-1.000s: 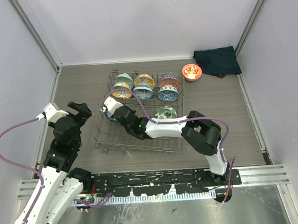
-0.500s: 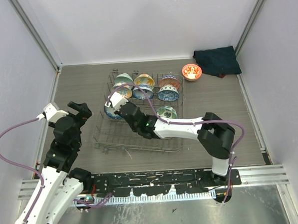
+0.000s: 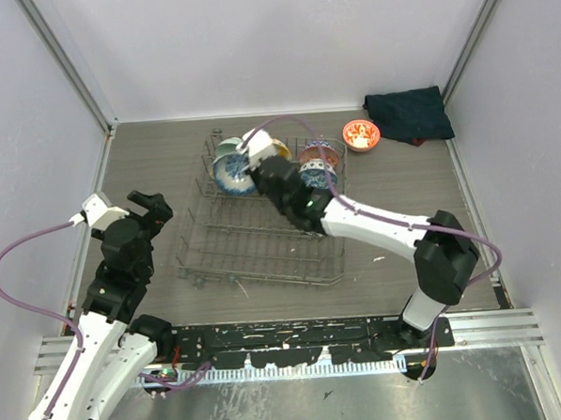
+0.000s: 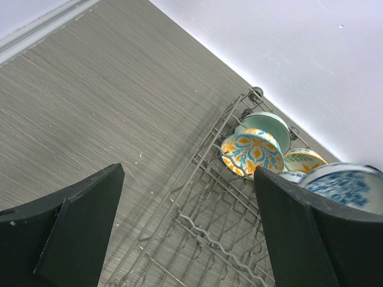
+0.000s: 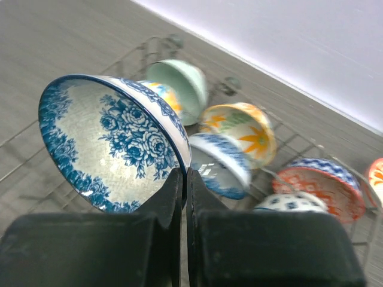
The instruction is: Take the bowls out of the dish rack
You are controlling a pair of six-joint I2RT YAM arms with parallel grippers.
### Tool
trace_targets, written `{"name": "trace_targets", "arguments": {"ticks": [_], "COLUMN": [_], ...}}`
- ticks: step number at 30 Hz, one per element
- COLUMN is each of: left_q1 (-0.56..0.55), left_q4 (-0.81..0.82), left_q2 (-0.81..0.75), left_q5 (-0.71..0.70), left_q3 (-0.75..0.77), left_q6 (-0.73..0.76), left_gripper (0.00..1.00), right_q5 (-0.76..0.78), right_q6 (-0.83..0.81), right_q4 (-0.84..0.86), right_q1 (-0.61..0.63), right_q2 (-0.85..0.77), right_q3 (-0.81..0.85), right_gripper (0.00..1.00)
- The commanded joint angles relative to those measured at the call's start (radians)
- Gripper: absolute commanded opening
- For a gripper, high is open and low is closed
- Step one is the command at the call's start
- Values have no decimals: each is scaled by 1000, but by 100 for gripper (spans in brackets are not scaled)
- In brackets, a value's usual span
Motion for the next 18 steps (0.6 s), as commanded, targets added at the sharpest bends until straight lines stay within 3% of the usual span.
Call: {"name": "trace_targets", "arguments": {"ticks": [1,9,18], "left_q1": [-3,-2,-2], "left_q4": [29,33,36], "left_q2": [-6,7,20], "left_q5": [-15,-5,6], "left_q3": [-11,-10,-9], "left_q6": [-6,-6,-7], "left_gripper": [98,98,98], "right_q5": [-103,-188,-452], "right_q6": [160,260,508], "right_q4": [-36,-240,-290], "right_q1": [-173,-436,-763], "right_q2": [-120,-82,-5], "right_q3": [131,312,355], "right_gripper": [1,1,1]}}
